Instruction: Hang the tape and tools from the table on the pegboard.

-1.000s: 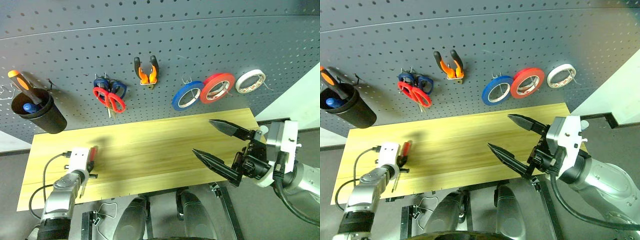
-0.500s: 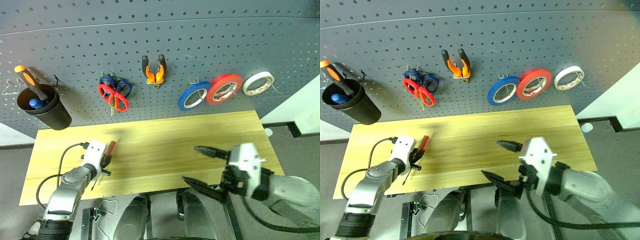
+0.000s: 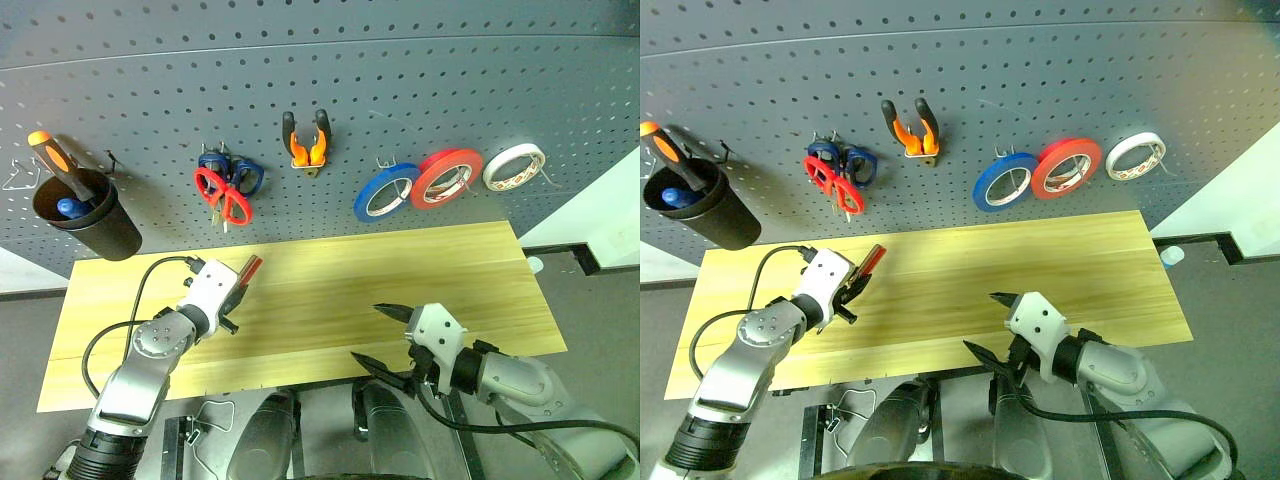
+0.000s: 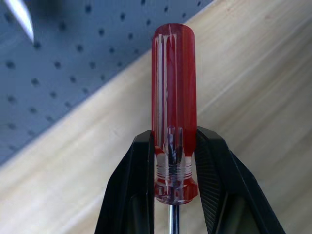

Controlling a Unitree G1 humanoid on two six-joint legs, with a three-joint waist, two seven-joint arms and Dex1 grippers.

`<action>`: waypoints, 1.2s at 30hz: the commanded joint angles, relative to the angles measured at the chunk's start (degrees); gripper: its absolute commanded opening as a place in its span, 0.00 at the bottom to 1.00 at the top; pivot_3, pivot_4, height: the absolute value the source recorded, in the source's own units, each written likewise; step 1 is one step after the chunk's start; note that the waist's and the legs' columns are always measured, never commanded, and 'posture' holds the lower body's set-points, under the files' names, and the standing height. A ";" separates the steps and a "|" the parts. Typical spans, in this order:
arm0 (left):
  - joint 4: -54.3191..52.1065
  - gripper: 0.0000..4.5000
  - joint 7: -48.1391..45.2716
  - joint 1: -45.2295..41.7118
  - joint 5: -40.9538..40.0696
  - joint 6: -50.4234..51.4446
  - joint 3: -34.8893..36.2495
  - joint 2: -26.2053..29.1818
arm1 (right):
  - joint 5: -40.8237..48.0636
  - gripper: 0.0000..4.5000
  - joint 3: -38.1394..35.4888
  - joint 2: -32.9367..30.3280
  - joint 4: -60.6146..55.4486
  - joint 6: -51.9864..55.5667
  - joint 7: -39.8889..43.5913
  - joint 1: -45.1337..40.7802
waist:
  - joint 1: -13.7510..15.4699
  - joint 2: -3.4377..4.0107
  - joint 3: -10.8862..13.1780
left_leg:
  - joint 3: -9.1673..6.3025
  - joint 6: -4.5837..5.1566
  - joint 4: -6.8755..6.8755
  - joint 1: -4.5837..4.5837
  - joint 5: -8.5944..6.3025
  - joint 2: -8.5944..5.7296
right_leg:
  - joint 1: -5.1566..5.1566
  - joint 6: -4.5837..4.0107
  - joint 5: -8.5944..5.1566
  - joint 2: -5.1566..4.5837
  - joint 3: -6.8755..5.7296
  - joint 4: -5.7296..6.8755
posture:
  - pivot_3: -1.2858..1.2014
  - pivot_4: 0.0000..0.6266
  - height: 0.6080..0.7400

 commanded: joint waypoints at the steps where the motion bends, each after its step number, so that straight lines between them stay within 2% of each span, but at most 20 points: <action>1: -2.00 0.18 2.99 2.69 3.59 -6.97 0.86 0.27 | 4.55 1.00 -3.33 0.97 -4.73 -2.82 3.32 0.17 | 0.38 -0.03 -0.20 | 0.00 0.00 0.00 0.00 0.00 0.00 | 0.00 0.00 0.00 0.00 0.00 0.01 | 0.55 0.29 0.90; 6: -0.60 0.18 8.93 6.93 11.31 -21.86 0.23 1.19 | 11.63 1.00 -9.15 2.87 -5.66 -3.81 5.03 -1.04 | 1.58 -0.08 -1.06 | 0.05 0.01 0.01 0.02 0.00 0.01 | 0.02 -0.01 0.01 0.02 0.03 -0.01 | 0.56 0.27 0.90; 10: 3.36 0.18 11.35 6.16 16.79 -37.30 -3.04 2.58 | 17.85 1.00 -13.32 5.04 -5.08 -4.57 5.71 -4.57 | 2.78 0.01 -1.91 | 0.05 -0.01 0.11 0.04 0.02 0.02 | 0.09 -0.01 0.13 0.05 0.03 -0.01 | 0.56 0.25 0.90; 13: 4.62 0.18 13.38 4.68 17.76 -43.64 -2.20 2.01 | 18.86 1.00 -14.41 5.04 -4.83 -4.13 5.95 -6.36 | 2.84 0.02 -2.65 | 0.11 0.00 0.14 0.07 0.02 0.01 | 0.13 0.02 0.17 0.06 0.06 -0.02 | 0.56 0.24 0.90; 26: 3.93 0.18 20.74 -3.28 20.11 -53.90 2.57 -2.39 | 18.11 1.00 -15.87 4.51 -3.06 -4.43 6.94 -7.81 | 2.69 0.11 -4.44 | 0.19 -0.03 0.23 0.19 0.04 0.02 | 0.14 0.01 0.18 0.15 0.11 0.24 | 0.56 0.22 0.90; 36: 1.92 0.18 22.68 -9.70 19.22 -49.21 8.89 -5.08 | 17.83 1.00 -16.47 4.14 -1.24 -4.53 8.64 -8.45 | 2.53 0.12 -4.53 | 0.32 0.23 0.24 1.10 -0.10 0.05 | 0.81 -0.01 0.17 0.27 0.23 0.58 | 0.56 0.22 0.90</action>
